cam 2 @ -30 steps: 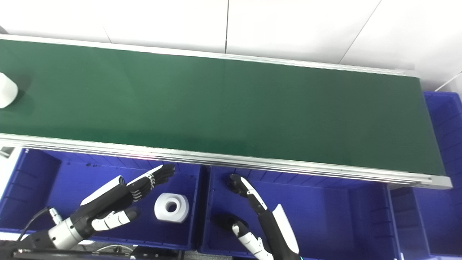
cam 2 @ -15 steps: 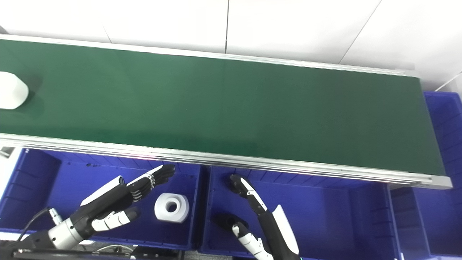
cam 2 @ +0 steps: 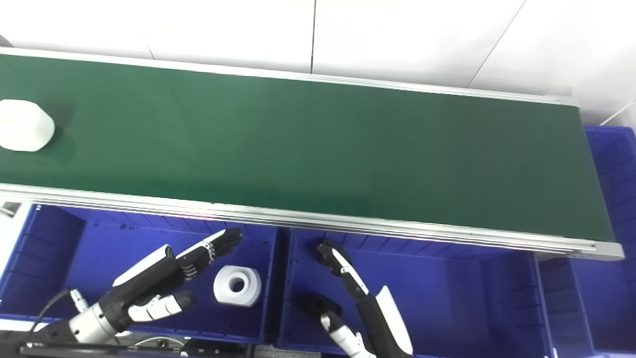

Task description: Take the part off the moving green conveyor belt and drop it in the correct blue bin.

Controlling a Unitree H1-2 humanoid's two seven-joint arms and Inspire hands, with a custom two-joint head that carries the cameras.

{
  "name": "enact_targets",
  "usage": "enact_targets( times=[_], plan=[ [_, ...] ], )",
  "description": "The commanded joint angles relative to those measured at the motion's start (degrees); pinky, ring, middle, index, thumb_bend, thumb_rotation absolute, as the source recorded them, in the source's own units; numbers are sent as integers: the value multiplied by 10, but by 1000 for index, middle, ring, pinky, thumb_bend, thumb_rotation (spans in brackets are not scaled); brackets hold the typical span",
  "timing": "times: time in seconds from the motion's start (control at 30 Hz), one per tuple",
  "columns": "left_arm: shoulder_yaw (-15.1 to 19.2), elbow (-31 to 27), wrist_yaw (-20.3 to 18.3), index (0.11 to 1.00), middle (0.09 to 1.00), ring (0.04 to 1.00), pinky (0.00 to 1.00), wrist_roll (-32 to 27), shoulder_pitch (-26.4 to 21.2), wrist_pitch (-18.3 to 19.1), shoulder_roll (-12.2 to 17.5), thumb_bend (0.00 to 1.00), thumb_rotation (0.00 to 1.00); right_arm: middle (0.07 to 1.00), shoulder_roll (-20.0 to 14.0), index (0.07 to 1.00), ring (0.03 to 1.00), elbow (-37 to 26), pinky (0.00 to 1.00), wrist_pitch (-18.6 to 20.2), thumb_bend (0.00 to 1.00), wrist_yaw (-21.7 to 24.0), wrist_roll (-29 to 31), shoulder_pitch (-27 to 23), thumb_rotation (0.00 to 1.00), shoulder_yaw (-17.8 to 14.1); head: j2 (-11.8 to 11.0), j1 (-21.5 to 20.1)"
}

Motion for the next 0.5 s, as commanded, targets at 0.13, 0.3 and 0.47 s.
enact_targets(
  times=[0.13,0.3,0.47],
  plan=[
    [-3,-17,27,997,1000,1000,962,33,16,-10,-12,428,547,933,-13,918,908,20,846,-40,567,-43,3,10,1000,7,-15,-5],
    [-6,-22,33,996,1000,1000,946,33,14,-5,-10,428,482,930,-17,913,903,20,836,-40,560,-49,5,8,1000,13,-10,-15],
    [-8,-20,35,998,1000,1000,946,28,10,-5,-9,424,483,931,-20,919,907,19,844,-40,550,-49,5,5,1000,15,-8,-21]
  ],
)
